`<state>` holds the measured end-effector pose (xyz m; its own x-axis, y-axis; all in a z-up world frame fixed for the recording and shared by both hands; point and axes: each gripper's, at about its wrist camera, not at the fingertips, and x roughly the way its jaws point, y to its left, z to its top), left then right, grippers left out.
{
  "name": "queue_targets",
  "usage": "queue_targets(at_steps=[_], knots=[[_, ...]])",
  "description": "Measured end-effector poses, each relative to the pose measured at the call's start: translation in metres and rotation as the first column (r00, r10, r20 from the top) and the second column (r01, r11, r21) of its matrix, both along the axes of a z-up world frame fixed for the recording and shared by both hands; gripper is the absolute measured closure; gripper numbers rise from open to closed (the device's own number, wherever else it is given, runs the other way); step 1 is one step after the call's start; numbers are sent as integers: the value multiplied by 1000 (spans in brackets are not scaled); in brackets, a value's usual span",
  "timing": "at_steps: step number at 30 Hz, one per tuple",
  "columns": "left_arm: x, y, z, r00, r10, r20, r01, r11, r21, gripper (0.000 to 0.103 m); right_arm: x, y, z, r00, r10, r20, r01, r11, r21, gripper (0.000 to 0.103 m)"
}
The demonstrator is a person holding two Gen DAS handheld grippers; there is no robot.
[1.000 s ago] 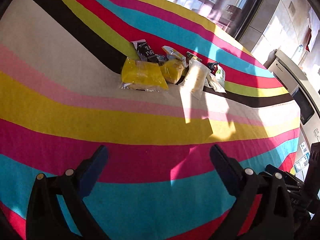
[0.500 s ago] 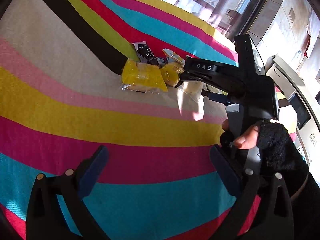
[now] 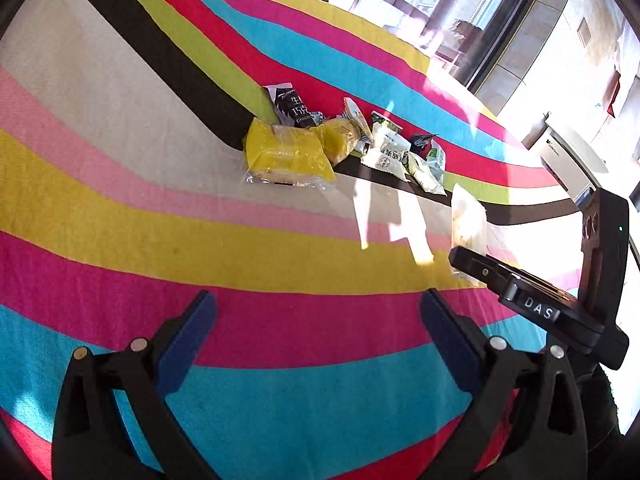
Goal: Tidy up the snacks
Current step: 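Grasp the clear pastry bag with the right tool while the left grasps a yellow pack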
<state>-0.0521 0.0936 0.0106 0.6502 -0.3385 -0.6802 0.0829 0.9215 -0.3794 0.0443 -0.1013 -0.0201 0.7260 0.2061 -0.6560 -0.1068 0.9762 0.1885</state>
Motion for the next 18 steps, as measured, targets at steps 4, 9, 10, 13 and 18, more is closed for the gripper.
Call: queue_targets(at_steps=[4,9,10,13,18], knots=[[0,-1,0,1000,0,-1,0,1000,4,2,-50,-32,-8,1000,-10,-5,10,1000,11,66],[7,-2,0,1000,-4,-7,4,1000,22,2,-52,-42,-13,998,-57,-1,57,996,62,66],[8,-3,-1,1000,-6,-8,6,1000,26,2,-49,-42,-14,998,-64,-1,64,996,57,66],[9,-3,0,1000,-11,-18,12,999,31,2,-44,-42,-17,997,-73,-13,73,997,26,66],[36,-10,2,997,19,-78,-13,997,76,2,-45,-52,-20,992,-123,-25,124,991,49,66]])
